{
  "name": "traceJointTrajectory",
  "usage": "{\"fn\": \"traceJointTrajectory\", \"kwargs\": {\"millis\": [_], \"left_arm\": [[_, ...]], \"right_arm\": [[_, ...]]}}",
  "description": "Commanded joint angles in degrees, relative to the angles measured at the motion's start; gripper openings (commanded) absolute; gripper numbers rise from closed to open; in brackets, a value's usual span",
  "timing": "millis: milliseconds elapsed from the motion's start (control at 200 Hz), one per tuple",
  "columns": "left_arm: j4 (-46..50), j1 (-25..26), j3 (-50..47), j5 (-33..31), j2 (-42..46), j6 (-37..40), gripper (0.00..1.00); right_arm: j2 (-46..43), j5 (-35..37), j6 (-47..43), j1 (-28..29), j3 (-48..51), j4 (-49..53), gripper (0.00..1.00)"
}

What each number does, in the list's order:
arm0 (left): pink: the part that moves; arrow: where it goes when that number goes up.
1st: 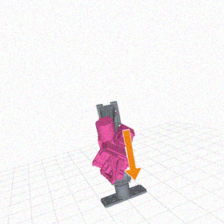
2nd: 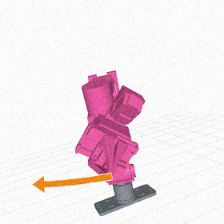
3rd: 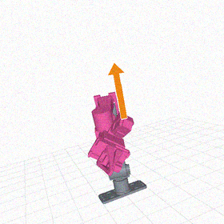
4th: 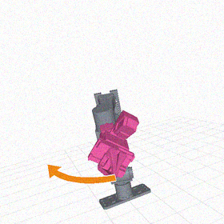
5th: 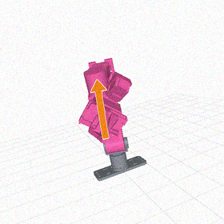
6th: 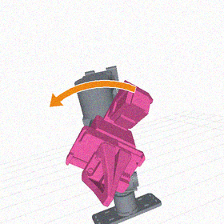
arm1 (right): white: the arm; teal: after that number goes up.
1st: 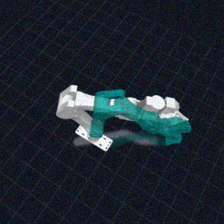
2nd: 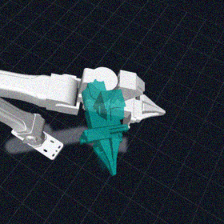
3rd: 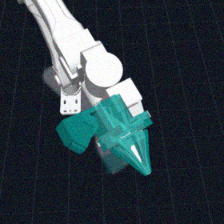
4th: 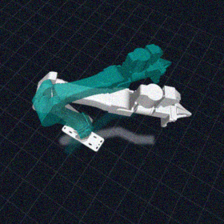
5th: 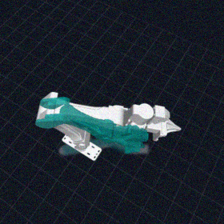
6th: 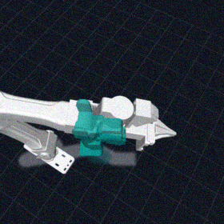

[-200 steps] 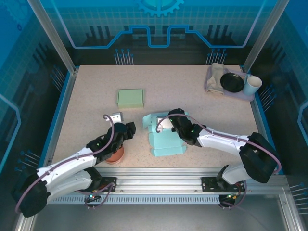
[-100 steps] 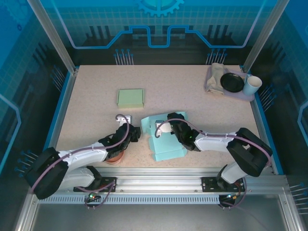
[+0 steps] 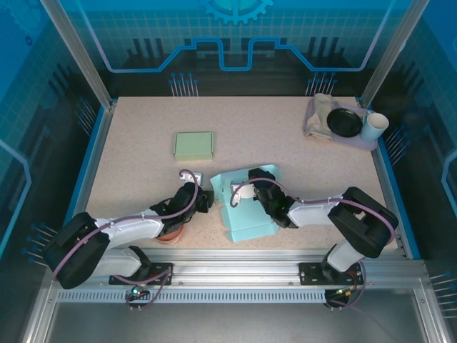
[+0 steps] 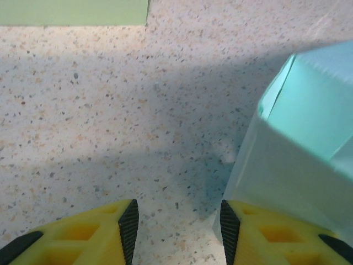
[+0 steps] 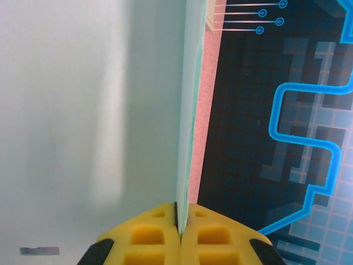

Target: Fold the paper box

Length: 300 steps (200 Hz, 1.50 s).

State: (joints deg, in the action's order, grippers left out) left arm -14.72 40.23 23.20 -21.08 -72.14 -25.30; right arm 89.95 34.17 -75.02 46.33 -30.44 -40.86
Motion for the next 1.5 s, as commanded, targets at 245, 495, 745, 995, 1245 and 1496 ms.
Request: {"fn": "traceJointTrajectory", "kwargs": {"millis": [245,495,745,995,1245,1496], "left_arm": [[-6.6,-0.2,-0.6,5.6,-1.0,3.1,0.47],[-7.8,0.5,0.5,5.5,-4.6,2.9,0.47],[-7.4,0.8,1.8,4.3,-6.0,1.7,0.47],[-7.7,3.5,2.0,4.1,-6.0,2.7,0.47],[-8.1,3.8,1.9,3.2,-6.5,2.3,0.47],[-8.5,4.5,2.2,3.4,-6.1,2.2,0.47]], "right_arm": [[2.7,-0.2,-4.3,-1.2,3.3,-13.0,0.00],[2.0,-0.4,-3.7,-1.2,3.2,-12.0,0.00],[1.6,-0.9,-3.4,-1.2,3.0,-10.7,0.00],[3.0,-0.2,-4.3,-1.1,3.7,-14.2,0.00],[3.9,0.1,-6.1,0.0,5.1,-17.7,0.00],[5.0,0.6,-6.7,0.3,5.0,-17.3,0.00]]}}
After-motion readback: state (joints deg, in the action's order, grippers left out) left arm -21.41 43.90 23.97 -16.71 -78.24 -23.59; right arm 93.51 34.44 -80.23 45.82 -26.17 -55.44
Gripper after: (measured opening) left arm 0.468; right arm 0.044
